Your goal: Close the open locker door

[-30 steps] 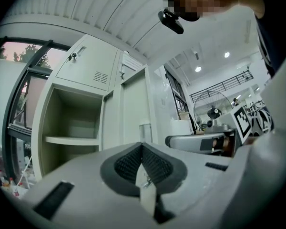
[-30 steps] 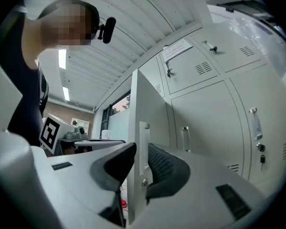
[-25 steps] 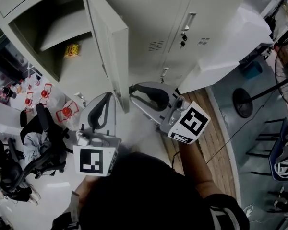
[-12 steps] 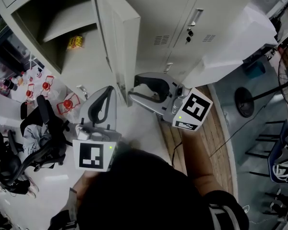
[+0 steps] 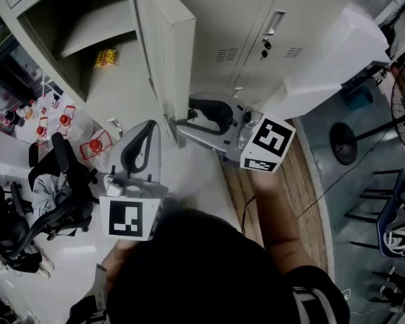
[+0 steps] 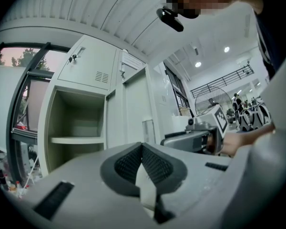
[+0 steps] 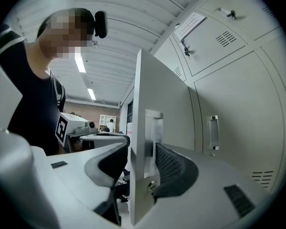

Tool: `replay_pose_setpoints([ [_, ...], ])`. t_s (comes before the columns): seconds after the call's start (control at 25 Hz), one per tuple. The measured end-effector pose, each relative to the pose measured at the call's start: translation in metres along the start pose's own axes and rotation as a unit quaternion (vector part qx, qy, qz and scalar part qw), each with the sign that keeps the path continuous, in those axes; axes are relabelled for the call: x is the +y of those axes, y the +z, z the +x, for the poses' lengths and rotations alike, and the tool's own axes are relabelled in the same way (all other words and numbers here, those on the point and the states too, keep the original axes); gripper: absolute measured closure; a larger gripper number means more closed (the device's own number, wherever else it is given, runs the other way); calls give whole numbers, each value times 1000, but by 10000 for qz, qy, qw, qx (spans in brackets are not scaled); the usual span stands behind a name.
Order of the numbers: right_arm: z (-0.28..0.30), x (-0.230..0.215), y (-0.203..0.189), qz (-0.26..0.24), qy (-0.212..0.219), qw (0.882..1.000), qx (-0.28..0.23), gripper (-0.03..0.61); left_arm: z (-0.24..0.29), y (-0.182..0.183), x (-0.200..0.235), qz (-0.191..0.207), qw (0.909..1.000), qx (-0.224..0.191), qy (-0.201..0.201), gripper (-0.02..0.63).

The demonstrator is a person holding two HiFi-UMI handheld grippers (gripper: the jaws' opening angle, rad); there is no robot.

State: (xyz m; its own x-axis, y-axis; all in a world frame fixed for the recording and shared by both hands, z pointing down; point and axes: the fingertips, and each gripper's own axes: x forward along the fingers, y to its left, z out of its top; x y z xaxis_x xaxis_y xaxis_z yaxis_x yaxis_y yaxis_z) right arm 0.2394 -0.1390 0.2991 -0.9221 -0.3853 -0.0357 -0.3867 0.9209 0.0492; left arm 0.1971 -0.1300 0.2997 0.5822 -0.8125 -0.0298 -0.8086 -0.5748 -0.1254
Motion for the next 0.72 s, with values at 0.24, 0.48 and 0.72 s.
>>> replay_pose_setpoints([
  [0.24, 5, -3, 1, 5, 23, 10000, -50, 402, -3, -1, 6, 0, 10000, -13, 70, 612],
  [0.48, 11, -1, 1, 50, 40, 9999, -143, 416, -8, -3, 14, -20, 9998, 37, 192, 612],
  [0.72, 21, 5, 1, 41, 149, 9997, -205, 423, -15, -5, 22, 15, 9994, 26, 340, 612],
])
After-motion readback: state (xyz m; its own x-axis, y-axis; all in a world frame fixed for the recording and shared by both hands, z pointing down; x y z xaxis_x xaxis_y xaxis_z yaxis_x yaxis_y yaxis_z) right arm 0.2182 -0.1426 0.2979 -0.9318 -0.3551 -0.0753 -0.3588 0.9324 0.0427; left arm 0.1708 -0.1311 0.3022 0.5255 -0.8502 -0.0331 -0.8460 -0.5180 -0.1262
